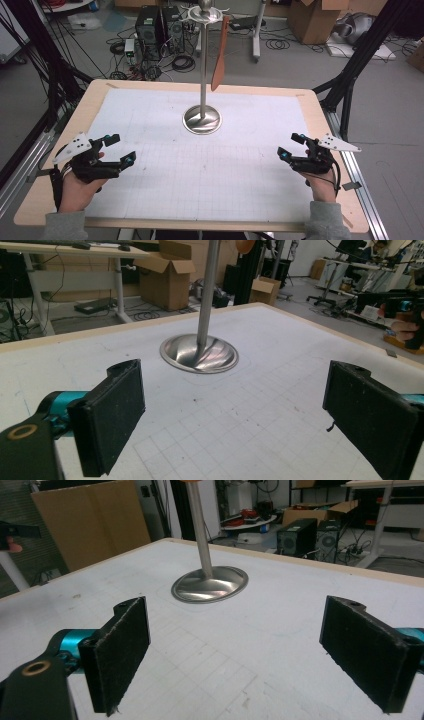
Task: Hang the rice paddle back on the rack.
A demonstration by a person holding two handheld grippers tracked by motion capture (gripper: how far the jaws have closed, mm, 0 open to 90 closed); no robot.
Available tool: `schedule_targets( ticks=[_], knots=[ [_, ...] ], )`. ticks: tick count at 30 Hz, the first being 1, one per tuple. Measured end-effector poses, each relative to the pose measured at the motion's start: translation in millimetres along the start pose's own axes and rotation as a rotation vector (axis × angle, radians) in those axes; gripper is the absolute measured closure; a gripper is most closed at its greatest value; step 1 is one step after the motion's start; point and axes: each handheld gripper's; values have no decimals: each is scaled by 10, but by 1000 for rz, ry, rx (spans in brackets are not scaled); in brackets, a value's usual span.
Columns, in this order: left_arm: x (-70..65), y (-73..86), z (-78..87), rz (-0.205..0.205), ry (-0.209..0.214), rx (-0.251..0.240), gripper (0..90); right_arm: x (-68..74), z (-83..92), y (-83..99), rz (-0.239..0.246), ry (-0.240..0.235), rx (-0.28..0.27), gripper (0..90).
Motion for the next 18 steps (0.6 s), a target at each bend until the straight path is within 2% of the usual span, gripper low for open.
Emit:
schedule_targets(
  ticks=[3, 6, 12, 16, 18],
  knots=[
    [8, 11, -4, 2, -3, 1, 101, -19, 10, 54, -16, 2, -3, 114],
    [22, 23, -1, 0, -5, 6, 101, -42, 15, 81, -12, 18, 14, 114],
    [72, 62, 28, 21, -17, -6, 101, -81, 79, 104, -27, 45, -7, 114],
    [118, 98, 64, 33, -38, -9, 102, -105, 123, 124, -65, 44, -28, 114],
    [134, 107, 85, 29, -56, -9, 102, -102, 134, 125, -56, 57, -26, 114]
  ],
)
Point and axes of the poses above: each handheld gripper's, and its own axes: z roughly backward along the jaws, y roughly out of its underside, x roughly to its left, and after that the axes turned 13 degrees about y, right-handed
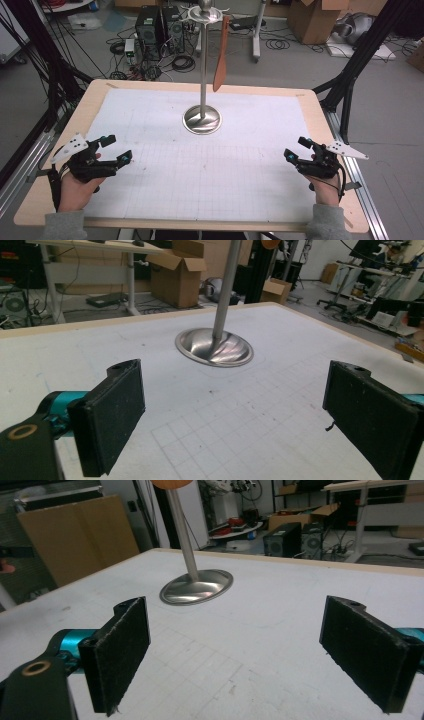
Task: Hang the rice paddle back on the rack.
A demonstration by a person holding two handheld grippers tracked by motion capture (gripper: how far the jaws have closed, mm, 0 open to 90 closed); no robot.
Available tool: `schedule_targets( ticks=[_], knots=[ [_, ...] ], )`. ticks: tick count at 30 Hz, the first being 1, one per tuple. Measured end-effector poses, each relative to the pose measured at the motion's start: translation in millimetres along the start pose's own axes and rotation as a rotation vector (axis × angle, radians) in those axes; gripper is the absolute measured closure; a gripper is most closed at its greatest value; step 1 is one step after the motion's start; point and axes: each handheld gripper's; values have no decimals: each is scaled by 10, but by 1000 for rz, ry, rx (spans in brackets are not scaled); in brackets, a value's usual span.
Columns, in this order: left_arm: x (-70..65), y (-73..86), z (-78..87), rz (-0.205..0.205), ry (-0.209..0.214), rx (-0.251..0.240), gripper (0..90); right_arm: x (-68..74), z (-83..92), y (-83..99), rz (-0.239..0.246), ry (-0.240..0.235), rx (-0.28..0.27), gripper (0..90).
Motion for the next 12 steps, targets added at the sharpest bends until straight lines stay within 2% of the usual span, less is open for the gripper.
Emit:
schedule_targets(
  ticks=[3, 8, 12],
  knots=[
    [18, 11, 21, -5, -21, 5, 102, -4, 22, 8, -7, 20, -4, 114],
    [51, 51, 15, -1, -53, 12, 101, -14, 59, -3, 7, 88, -27, 115],
    [39, 64, -14, -3, -64, 20, 101, -13, 70, -8, 17, 118, -32, 114]
  ],
)
Point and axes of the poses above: each handheld gripper's, and its own axes: z roughly backward along the jaws, y roughly out of its underside, x roughly to its left, and after that the axes turned 13 degrees about y, right-handed
